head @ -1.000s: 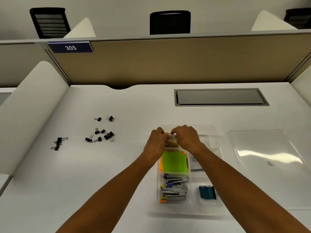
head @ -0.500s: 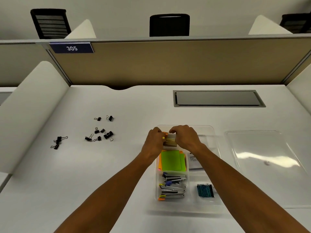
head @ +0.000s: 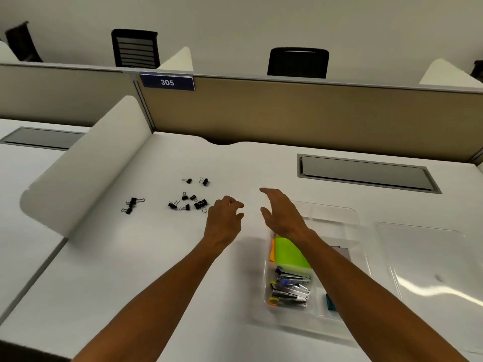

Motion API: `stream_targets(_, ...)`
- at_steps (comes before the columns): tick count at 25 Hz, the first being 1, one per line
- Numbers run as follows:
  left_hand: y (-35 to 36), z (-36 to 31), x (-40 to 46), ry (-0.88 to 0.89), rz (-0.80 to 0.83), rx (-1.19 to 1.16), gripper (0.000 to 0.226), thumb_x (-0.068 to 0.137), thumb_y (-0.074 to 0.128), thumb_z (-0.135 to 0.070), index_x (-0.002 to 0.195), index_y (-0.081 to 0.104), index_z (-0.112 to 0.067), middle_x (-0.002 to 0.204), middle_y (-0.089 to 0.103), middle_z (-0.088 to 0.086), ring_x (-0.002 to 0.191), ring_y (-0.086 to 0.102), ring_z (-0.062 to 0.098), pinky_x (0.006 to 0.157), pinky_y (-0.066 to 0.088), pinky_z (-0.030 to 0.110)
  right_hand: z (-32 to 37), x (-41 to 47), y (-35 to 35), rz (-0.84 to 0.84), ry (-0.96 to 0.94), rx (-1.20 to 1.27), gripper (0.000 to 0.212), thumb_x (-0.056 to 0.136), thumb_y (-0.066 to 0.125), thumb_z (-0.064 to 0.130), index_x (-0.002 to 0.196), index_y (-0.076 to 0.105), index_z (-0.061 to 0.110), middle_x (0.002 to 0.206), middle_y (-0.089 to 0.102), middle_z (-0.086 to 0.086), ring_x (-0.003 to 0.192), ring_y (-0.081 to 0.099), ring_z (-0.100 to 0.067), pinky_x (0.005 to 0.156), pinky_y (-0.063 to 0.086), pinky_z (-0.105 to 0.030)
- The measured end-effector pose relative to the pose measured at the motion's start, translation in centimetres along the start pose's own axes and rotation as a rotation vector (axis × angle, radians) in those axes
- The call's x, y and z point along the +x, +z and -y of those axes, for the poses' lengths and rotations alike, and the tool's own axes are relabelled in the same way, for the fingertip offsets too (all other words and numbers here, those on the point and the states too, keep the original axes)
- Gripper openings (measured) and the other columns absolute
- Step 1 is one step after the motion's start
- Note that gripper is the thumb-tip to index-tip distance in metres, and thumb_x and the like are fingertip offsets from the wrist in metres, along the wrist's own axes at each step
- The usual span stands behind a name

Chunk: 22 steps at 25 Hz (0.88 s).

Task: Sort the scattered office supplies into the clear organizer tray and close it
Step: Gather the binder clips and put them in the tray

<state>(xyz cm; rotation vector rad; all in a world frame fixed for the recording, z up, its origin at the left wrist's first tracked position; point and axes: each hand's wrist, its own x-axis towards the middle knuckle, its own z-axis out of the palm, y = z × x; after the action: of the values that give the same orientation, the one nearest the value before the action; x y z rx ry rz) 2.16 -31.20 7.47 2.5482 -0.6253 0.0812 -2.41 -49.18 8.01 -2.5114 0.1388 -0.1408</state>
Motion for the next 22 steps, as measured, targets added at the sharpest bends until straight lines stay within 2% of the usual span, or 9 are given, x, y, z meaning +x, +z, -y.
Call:
stream_targets(6,-3.1,6.5,-2.2,-0.095,-0.061,0.020,0.028,0.090,0.063,-0.026,0.116,0.066,-0.018,0.124,0.059,0.003,0.114,0.053,0.024,0.094,0.042,0.037,4.1,0.8,3.7,0.072,-0.060,0.016,0.059,0.094,0.056,0.028,0.148,0.032,0.020,0.152,0.036,-0.003,0.138,0.035,-0.023,0.113,0.030,-0.036)
stream_targets(14,-3.3,15.8,-4.8,-0.262,-0.018,-0.003,0.039,0.090,0.062,-0.027,0.128,0.058,-0.016,0.132,0.050,0.005,0.112,0.050,0.028,0.093,0.043,0.040,7.2,-0.1,11.5,0.207,-0.038,0.047,0.072,0.093,0.057,0.032,0.153,0.018,0.023,0.158,0.021,-0.002,0.143,0.025,-0.022,0.116,0.028,-0.038)
stream_targets(16,-2.7,17.2,-5.1,-0.297,-0.006,-0.039,0.048,0.090,0.062,-0.029,0.135,0.051,-0.015,0.135,0.047,0.007,0.116,0.048,0.029,0.097,0.042,0.042,7.7,0.3,12.9,0.199,-0.013,0.073,0.076,0.092,0.059,0.034,0.154,0.015,0.023,0.159,0.018,-0.002,0.144,0.023,-0.022,0.116,0.028,-0.038)
stream_targets(20,-2.0,18.6,-4.4,-0.357,-0.022,-0.197,0.072,0.089,0.063,-0.029,0.150,0.025,-0.018,0.143,0.037,0.011,0.127,0.040,0.028,0.109,0.035,0.043,8.1,2.0,15.2,0.214,0.047,0.159,0.088,0.087,0.064,0.040,0.154,0.009,0.025,0.160,0.012,0.000,0.146,0.016,-0.020,0.117,0.022,-0.034)
stream_targets(22,-1.5,19.1,-3.9,-0.350,-0.022,-0.265,0.082,0.088,0.064,-0.029,0.153,0.015,-0.018,0.148,0.031,0.010,0.136,0.032,0.027,0.115,0.027,0.043,7.9,2.7,16.2,0.185,0.101,0.203,0.095,0.083,0.068,0.043,0.154,0.008,0.024,0.160,0.013,0.000,0.146,0.013,-0.018,0.119,0.018,-0.035)
